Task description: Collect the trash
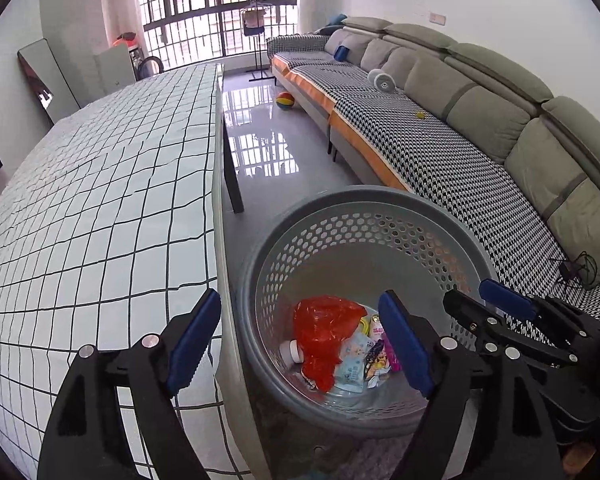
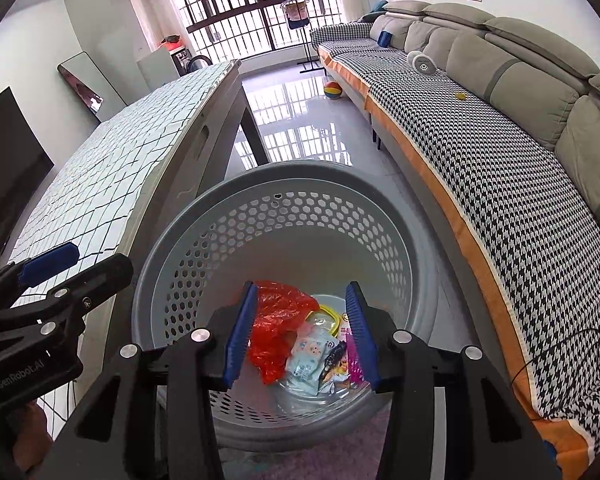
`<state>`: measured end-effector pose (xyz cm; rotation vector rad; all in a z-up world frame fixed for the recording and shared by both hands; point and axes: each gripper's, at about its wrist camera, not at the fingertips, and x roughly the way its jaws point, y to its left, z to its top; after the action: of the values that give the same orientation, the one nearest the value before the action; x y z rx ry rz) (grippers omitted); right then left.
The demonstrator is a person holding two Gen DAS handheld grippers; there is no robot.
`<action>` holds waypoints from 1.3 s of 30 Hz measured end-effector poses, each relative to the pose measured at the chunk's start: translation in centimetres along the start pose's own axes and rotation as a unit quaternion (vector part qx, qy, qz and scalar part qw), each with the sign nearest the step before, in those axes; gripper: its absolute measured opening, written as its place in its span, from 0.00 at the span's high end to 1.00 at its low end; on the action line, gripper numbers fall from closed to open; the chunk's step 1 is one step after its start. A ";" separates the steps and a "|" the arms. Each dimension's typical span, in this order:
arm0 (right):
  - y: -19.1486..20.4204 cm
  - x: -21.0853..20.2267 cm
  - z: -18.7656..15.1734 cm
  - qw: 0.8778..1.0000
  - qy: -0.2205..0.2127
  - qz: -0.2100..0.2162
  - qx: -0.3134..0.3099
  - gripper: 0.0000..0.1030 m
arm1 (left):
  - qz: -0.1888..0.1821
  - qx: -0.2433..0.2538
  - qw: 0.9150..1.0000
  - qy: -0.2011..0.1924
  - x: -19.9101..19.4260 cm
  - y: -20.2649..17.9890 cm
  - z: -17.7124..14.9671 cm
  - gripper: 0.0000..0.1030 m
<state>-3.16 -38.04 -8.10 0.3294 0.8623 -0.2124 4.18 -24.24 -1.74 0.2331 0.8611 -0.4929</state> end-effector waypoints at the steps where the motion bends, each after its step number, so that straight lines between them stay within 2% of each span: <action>1: 0.1 -0.1 -0.1 1.000 -0.001 0.000 -0.001 0.56 | 0.001 -0.001 1.000 -0.001 -0.1 0.1 0.0 0.22; 3: 0.1 -0.2 -0.2 1.000 -0.004 -0.002 -0.002 0.52 | 0.003 -0.002 1.000 -0.001 -0.2 0.2 -0.1 0.21; 12: 0.5 -0.9 -0.3 1.000 -0.013 -0.007 -0.010 0.47 | 0.013 -0.011 1.000 -0.006 -0.8 0.5 -0.3 0.14; 16: 0.5 -1.2 -0.3 1.000 -0.019 -0.010 -0.011 0.41 | 0.015 -0.013 1.000 -0.009 -1.1 0.6 -0.4 0.10; 22: 0.4 -1.3 -0.5 1.000 -0.019 -0.012 -0.011 0.40 | 0.018 -0.016 1.000 -0.012 -1.3 0.6 -0.6 0.07; 39: 0.4 -0.9 -0.7 1.000 -0.015 -0.015 -0.011 0.39 | 0.021 -0.026 0.999 -0.008 -1.0 1.3 -0.9 0.06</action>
<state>-4.12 -37.35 -7.75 0.2928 0.8395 -0.2357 3.70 -22.43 -1.55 0.1983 0.8507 -0.4324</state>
